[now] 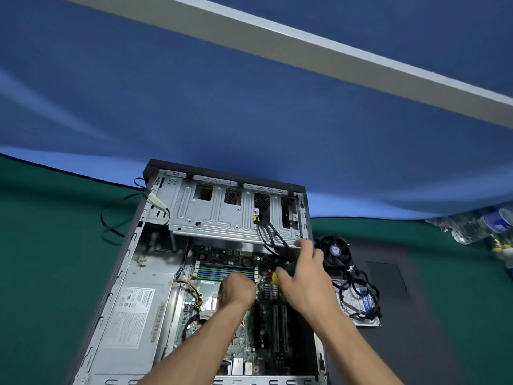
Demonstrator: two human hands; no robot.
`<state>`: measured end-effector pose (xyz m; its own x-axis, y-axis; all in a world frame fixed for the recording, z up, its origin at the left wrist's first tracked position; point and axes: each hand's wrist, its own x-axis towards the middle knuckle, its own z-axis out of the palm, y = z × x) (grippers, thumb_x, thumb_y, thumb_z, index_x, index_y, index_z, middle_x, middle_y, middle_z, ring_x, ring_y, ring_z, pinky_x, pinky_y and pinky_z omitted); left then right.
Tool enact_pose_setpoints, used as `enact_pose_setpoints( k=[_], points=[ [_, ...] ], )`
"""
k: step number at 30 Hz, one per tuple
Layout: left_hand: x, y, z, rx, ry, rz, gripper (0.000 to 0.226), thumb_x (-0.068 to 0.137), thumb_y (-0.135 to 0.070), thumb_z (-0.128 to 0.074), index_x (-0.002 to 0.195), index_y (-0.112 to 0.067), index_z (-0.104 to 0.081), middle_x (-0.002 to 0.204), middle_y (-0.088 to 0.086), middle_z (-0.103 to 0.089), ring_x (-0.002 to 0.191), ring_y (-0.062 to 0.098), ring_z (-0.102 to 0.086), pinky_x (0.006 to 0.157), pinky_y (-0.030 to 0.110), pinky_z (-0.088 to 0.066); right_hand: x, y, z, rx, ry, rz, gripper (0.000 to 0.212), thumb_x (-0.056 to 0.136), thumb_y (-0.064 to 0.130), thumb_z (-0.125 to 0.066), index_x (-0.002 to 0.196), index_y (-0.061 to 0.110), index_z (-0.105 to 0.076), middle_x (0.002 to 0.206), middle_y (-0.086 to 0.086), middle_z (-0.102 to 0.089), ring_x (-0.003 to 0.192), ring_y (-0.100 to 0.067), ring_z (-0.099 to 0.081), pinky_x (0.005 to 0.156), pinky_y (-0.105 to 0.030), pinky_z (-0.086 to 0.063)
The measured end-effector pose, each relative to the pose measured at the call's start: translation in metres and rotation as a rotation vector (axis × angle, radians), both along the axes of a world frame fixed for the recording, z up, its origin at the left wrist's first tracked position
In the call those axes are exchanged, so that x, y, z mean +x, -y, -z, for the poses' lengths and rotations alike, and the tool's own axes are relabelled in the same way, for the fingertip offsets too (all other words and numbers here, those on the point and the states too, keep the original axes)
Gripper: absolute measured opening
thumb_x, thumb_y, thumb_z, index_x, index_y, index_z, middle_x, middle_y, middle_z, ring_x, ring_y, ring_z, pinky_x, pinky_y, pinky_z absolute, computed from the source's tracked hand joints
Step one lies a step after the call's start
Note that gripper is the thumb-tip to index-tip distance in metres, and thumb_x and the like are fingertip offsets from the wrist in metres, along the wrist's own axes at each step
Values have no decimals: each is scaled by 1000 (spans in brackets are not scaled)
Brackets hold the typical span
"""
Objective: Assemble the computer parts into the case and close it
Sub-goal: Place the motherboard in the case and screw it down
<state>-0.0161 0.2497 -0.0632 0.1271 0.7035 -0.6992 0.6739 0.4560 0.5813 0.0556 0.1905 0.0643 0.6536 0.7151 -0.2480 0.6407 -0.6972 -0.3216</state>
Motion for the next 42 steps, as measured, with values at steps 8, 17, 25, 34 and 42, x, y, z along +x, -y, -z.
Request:
enact_pose_setpoints(
  k=[8,17,25,34,42],
  points=[
    [4,0,4,32,-54,161,22,93,-9,-43,89,-5,-65,112,17,-59,77,23,-56,63,28,-42,14,6,-4,8,-200,57,39,93,32,-56,124,24,-33,114,-1,-49,84,-22,-58,71,-29,-43],
    [3,-1,3,53,-96,193,20,95,-11,-42,89,-12,-61,112,8,-51,74,17,-51,53,25,-34,2,4,4,74,-219,73,14,92,25,-54,102,24,-43,96,-4,-61,76,-21,-61,70,-33,-49],
    [3,-2,5,44,-73,157,21,96,-14,-43,91,-15,-63,112,7,-52,83,20,-53,72,29,-40,6,3,5,126,-369,37,23,87,17,-62,95,32,-46,91,7,-58,67,-18,-60,66,-37,-54],
    [1,0,9,-113,44,-42,6,88,-14,-48,87,-9,-50,95,9,-57,83,24,-53,66,29,-32,-9,-12,9,91,-243,-59,26,89,26,-60,100,35,-38,96,11,-55,74,-5,-54,61,-25,-39],
    [-3,-1,6,-59,30,90,15,91,-17,-46,88,-12,-60,97,11,-62,86,27,-59,72,31,-44,-16,-25,5,75,-56,-95,39,93,36,-52,126,28,-32,123,4,-55,94,-24,-61,66,-30,-36]
  ],
)
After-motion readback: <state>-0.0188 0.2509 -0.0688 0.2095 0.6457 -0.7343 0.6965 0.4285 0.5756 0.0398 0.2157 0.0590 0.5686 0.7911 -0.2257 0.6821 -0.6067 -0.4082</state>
